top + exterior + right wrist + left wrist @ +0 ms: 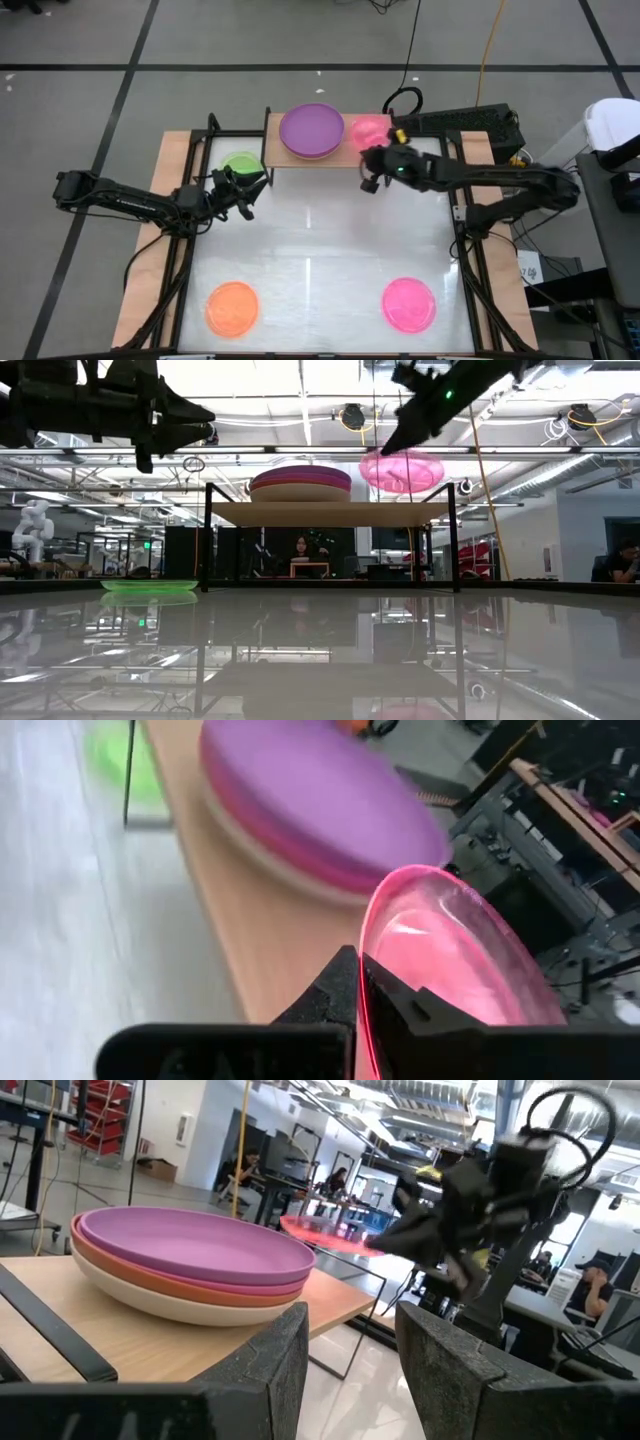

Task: Place and stack plates onto a shelf
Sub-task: Put the top light pink plate on the shelf

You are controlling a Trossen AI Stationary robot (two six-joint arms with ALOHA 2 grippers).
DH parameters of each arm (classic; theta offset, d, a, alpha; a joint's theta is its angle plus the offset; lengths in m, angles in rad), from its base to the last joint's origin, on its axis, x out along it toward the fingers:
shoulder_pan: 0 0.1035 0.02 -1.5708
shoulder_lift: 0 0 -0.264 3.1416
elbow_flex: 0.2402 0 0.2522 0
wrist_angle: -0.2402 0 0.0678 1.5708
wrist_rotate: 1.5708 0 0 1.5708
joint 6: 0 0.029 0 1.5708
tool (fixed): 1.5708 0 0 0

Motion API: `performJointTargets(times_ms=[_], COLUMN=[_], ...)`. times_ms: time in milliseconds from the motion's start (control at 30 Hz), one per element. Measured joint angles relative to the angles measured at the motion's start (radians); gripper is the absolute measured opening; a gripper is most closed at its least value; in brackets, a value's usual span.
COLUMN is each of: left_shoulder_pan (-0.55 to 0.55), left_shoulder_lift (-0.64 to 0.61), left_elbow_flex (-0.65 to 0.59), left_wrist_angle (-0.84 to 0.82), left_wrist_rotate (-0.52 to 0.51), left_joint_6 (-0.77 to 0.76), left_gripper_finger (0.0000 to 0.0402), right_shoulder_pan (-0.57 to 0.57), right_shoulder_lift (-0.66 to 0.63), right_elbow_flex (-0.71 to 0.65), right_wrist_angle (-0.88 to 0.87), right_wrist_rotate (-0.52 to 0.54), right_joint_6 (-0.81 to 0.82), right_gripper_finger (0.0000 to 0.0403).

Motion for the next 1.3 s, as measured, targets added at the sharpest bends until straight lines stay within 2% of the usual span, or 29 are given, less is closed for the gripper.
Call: performJointTargets(times_ms=[267,467,667,1000,1300], left_shoulder_pan=[0.000,0.000,0.000,0.000,0.000], left_shoulder_lift=[0.000,0.000,0.000,0.000,0.000], left_elbow_flex=[0.000,0.000,0.000,0.000,0.000], left_wrist_angle=[-0.001,-0.001,-0.001,-0.006,-0.008], left_wrist_rotate=[0.000,0.000,-0.001,-0.001,0.001], left_joint_6=[0.000,0.001,0.002,0.002,0.006], left_gripper_finger=[0.0157,0.0157,0.0157,0.0157,0.0157], right_shoulder_pan=[-0.010,-0.021,-0.023,-0.032,-0.072], right_shoulder_lift=[0.188,0.254,0.264,0.255,0.256], right_elbow_flex=[0.000,0.003,0.004,0.041,0.041], right_wrist_angle=[0.005,0.067,0.179,0.109,0.036], right_wrist_rotate=[0.034,0.045,0.025,0.024,0.028], right_joint_6=[-0.070,-0.094,-0.165,-0.165,-0.084], right_gripper_finger=[0.0000,0.0000,0.0000,0.0000,0.0000])
